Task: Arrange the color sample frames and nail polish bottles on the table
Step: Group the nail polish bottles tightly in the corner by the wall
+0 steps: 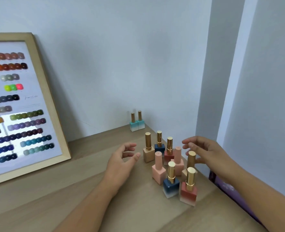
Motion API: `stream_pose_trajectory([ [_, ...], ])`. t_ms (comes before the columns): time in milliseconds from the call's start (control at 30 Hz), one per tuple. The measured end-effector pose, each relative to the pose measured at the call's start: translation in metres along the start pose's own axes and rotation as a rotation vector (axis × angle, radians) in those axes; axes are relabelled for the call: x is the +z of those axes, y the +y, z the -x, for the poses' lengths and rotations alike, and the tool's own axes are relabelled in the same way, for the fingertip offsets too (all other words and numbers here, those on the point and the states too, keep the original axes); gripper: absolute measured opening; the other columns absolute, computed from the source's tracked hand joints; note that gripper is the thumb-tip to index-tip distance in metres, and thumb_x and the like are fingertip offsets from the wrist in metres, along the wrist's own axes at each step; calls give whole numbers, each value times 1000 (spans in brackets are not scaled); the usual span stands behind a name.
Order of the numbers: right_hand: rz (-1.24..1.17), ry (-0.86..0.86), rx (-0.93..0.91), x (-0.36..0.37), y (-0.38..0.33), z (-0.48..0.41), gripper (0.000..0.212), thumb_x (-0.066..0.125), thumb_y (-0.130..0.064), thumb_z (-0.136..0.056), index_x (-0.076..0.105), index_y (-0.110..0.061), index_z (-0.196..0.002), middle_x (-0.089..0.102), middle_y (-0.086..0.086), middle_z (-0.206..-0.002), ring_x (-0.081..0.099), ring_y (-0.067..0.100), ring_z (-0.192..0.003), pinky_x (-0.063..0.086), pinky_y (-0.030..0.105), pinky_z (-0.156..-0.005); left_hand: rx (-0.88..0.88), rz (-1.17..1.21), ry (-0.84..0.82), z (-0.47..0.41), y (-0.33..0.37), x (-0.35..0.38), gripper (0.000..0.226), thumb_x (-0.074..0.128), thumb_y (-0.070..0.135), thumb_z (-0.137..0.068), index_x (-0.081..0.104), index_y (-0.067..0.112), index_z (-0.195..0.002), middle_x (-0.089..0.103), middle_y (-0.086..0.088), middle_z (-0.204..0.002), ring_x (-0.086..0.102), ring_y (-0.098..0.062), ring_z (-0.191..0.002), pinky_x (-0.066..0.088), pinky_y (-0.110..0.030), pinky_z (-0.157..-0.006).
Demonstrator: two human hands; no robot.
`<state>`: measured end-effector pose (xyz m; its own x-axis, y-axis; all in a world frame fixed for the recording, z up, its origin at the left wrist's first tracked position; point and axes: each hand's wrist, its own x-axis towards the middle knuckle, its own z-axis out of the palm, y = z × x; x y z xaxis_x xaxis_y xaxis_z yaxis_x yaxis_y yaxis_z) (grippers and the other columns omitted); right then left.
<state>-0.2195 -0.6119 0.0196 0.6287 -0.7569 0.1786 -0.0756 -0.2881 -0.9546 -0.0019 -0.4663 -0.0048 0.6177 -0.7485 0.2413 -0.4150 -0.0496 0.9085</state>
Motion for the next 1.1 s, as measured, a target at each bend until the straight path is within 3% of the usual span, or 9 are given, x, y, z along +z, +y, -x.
stream_pose_trajectory([
  [100,-67,24,33,-5,4,30,25,46,-8,-94,69,-16,-95,67,11,-98,64,19,-86,55,35,-71,-19,-71,-72,8,2,9,39,67,21,-83,53,32,-117,57,12,-113,54,-3,-103,42,-14,-79],
  [267,75,-29,28,2,4,56,36,51,4,-85,66,-24,-100,71,-2,-100,64,10,-93,49,21,-78,-52,-139,-74,3,7,21,51,69,20,-81,49,23,-128,57,7,-119,55,-9,-107,45,-23,-88],
  [400,210,-46,-11,10,3,61,34,57,-1,-82,64,-28,-101,72,-7,-93,64,0,-89,51,18,-83,-64,-142,-60,-6,9,28,40,70,24,-80,57,25,-118,64,7,-108,58,-6,-95,45,-21,-81],
  [600,229,-62,-38,11,4,51,20,62,-11,-86,61,-26,-99,69,-8,-97,62,3,-92,48,16,-82,-50,-170,-26,-15,9,28,20,70,26,-80,60,31,-97,65,14,-89,58,2,-85,43,-16,-70],
  [733,195,-120,-39,9,7,51,18,57,-8,-89,60,-22,-99,70,-6,-95,64,6,-94,45,14,-82,-48,-187,-26,-15,9,28,19,66,20,-84,62,24,-102,66,9,-93,60,-5,-88,44,-19,-75],
  [800,164,-126,-18,6,9,51,19,54,-9,-90,60,-23,-102,70,-4,-97,64,8,-96,46,21,-87,-45,-177,-9,-16,8,26,21,64,18,-85,62,22,-105,66,6,-96,59,-7,-89,43,-19,-76],
  [900,107,-45,-2,3,13,50,20,51,-10,-92,59,-24,-105,68,-1,-103,61,14,-101,45,28,-92,-52,-120,27,-17,6,22,23,63,16,-86,62,23,-108,64,5,-99,57,-7,-90,42,-18,-74],
  [1100,56,224,10,16,19,10,19,50,-10,-92,53,-24,-105,62,-8,-102,57,10,-98,40,21,-81,-73,-95,45,-32,-1,18,25,59,18,-88,58,26,-111,59,9,-100,53,-4,-91,41,-20,-75],
])
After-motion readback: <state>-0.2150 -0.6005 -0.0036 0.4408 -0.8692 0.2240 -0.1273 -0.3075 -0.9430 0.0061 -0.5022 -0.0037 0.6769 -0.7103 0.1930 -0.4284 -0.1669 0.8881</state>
